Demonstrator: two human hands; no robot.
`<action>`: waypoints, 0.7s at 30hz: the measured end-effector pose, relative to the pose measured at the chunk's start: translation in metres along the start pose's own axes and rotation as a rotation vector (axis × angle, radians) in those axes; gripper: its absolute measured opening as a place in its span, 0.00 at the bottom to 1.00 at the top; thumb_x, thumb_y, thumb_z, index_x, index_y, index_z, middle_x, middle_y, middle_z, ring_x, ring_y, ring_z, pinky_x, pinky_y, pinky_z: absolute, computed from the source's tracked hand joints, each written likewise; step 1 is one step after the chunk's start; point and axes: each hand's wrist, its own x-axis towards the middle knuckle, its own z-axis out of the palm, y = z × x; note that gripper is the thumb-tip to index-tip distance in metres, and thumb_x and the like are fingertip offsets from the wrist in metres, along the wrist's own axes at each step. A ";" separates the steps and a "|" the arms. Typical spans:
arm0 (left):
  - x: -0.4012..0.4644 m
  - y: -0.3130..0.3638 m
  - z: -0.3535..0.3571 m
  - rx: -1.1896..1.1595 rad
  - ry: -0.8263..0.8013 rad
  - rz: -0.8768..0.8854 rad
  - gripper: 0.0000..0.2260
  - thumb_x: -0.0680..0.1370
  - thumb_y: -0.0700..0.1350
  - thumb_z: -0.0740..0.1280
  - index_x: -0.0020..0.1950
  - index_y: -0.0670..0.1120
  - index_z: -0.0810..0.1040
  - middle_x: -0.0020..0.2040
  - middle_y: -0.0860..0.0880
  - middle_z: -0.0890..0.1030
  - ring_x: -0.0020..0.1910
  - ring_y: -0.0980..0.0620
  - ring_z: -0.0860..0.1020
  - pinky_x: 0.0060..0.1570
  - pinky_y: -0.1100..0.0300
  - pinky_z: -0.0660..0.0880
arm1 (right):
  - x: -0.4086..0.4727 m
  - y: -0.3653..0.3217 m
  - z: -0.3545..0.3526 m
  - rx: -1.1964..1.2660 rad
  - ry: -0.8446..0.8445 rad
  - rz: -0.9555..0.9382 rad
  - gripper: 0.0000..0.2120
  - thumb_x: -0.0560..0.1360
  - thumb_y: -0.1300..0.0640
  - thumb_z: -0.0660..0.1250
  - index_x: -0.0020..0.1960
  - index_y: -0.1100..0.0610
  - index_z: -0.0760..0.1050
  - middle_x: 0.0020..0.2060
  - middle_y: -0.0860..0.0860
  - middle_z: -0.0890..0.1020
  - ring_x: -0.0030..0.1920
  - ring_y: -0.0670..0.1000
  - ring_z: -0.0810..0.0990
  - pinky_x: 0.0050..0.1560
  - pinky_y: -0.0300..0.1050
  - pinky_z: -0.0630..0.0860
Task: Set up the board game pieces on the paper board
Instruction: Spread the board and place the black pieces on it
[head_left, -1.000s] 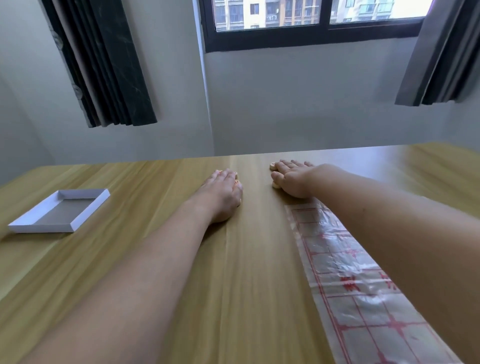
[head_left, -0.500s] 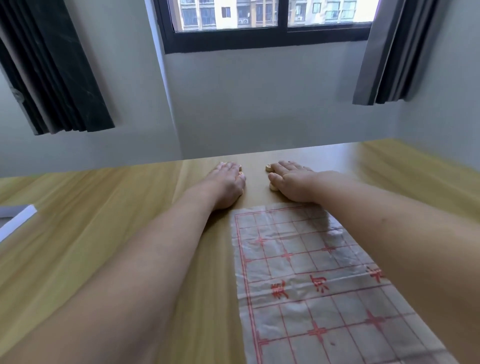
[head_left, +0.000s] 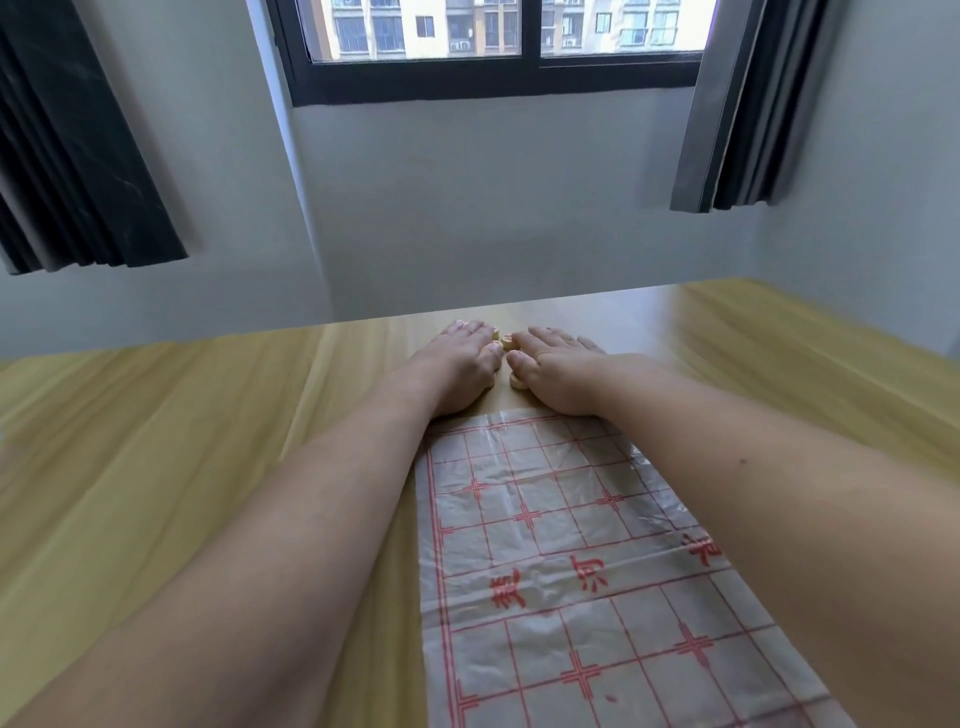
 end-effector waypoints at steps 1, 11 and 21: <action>-0.001 -0.001 0.000 -0.037 0.011 0.007 0.22 0.85 0.48 0.49 0.78 0.43 0.56 0.79 0.46 0.54 0.78 0.51 0.49 0.73 0.62 0.43 | 0.000 0.000 0.000 0.000 0.001 0.002 0.25 0.83 0.44 0.42 0.78 0.50 0.51 0.78 0.48 0.51 0.77 0.48 0.46 0.75 0.51 0.42; -0.005 -0.014 -0.011 -0.654 0.323 -0.060 0.19 0.83 0.45 0.53 0.72 0.42 0.68 0.74 0.46 0.68 0.73 0.53 0.64 0.67 0.66 0.57 | 0.007 -0.005 0.002 0.223 0.078 0.022 0.28 0.82 0.42 0.41 0.79 0.50 0.44 0.78 0.51 0.52 0.78 0.49 0.46 0.76 0.49 0.40; -0.048 -0.014 -0.021 -0.935 0.324 -0.180 0.20 0.82 0.49 0.55 0.73 0.44 0.68 0.73 0.48 0.69 0.72 0.52 0.66 0.72 0.57 0.59 | -0.030 -0.028 0.002 0.053 0.139 0.048 0.29 0.83 0.43 0.43 0.79 0.54 0.42 0.79 0.52 0.46 0.78 0.50 0.42 0.75 0.50 0.35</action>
